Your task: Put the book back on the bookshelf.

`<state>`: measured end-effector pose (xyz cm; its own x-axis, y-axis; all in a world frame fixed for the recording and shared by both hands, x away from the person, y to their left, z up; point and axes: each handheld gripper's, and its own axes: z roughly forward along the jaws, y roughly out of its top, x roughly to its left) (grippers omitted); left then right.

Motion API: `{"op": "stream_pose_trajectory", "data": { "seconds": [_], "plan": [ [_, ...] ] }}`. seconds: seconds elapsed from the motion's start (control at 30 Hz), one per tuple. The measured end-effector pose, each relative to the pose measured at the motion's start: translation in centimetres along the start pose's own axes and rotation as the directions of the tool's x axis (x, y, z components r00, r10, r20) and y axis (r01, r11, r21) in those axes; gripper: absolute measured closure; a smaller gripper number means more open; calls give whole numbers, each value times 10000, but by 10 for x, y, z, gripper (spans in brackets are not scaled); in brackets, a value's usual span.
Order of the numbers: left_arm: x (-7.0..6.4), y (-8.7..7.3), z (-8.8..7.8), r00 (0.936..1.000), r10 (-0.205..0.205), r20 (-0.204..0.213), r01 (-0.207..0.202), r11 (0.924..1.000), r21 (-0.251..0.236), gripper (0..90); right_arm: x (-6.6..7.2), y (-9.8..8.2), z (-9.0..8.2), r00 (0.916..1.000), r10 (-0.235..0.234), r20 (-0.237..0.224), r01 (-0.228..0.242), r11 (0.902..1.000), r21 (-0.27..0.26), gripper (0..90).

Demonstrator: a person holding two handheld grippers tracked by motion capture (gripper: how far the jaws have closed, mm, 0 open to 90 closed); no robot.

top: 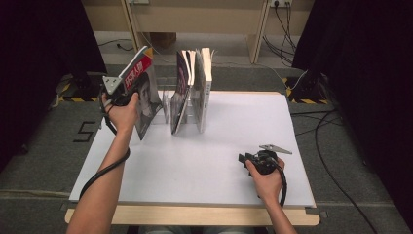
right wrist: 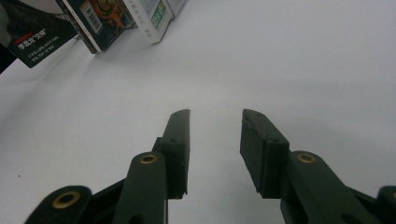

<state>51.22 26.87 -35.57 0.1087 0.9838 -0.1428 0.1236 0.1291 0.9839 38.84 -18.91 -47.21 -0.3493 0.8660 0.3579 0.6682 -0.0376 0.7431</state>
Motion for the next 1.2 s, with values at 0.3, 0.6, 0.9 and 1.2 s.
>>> {"op": "stream_pose_trajectory", "data": {
  "seconds": [0.3, 0.6, 0.9, 1.2],
  "plan": [
    [-2, 6, -15, 9981, -282, -550, 340, 9937, 1068, 744, 1, 0, 0, 10000, 34, -41, -34, 10000, 79, 635],
    [-2, 12, -18, 9983, -430, -383, 495, 9808, 1884, 865, 0, -1, 1, 9998, 177, -89, -174, 9992, 366, 631],
    [-10, 21, -11, 9998, 111, -166, -100, 9975, 694, 869, -2, -1, 3, 9998, 171, -87, -168, 9992, 358, 633],
    [-2, -3, 7, 9992, -89, -402, 105, 9992, 384, 865, -4, -2, 2, 9999, 140, -75, -138, 9995, 280, 634]
  ]
}}
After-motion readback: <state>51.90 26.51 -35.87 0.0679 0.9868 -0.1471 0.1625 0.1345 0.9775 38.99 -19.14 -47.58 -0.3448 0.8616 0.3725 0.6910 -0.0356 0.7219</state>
